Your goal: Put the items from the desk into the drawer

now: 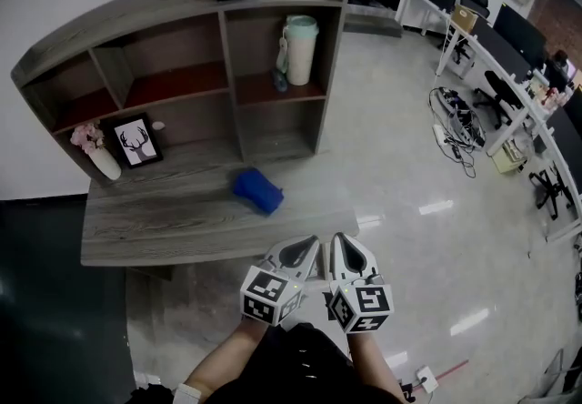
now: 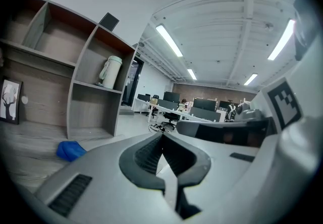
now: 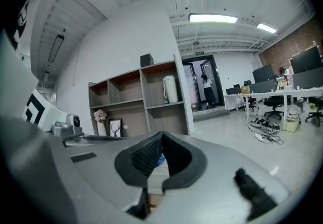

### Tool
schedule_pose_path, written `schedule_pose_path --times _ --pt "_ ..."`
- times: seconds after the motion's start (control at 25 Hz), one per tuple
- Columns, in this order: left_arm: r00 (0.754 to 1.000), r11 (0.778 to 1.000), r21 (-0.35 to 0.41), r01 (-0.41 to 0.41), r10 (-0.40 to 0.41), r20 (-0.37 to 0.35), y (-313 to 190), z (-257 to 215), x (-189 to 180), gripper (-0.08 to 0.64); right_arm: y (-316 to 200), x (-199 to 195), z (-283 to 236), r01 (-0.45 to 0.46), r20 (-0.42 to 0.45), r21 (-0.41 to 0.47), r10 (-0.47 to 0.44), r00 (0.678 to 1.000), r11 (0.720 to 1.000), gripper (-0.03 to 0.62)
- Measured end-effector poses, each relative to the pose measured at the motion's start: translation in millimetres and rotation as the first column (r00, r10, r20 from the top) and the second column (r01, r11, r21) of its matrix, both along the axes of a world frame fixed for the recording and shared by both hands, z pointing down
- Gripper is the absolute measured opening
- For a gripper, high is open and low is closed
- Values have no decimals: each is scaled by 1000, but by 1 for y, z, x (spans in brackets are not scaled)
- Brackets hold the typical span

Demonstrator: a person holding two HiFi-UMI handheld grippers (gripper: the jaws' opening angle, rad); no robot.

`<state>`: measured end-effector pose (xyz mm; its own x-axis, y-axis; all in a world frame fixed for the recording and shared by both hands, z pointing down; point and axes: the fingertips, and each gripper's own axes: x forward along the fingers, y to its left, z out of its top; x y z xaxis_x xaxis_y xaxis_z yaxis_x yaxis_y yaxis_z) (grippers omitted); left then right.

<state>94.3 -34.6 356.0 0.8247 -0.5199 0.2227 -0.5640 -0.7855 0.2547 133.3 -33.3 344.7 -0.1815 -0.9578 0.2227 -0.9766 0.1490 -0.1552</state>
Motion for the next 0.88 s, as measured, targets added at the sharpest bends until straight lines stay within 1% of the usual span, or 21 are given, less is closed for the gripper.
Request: schedule_pose_path --times 0.16,0.4,0.6,0.88 --pt "1000 1000 -16 16 -16 -4 -3 3 -6 11 1 -4 3 1 1 -10 -1 1000 1000 12" --pt "1000 1000 -9 17 -17 -3 -5 3 -10 11 0 -10 14 11 16 -42 -11 1000 999 12" --pt "1000 1000 -13 24 -24 0 -6 5 -15 11 -3 -16 12 29 25 -37 -28 999 999 12" --pt "999 998 -36 46 -46 -2 -12 11 -27 11 -5 -22 26 33 13 -77 -33 999 996 12"
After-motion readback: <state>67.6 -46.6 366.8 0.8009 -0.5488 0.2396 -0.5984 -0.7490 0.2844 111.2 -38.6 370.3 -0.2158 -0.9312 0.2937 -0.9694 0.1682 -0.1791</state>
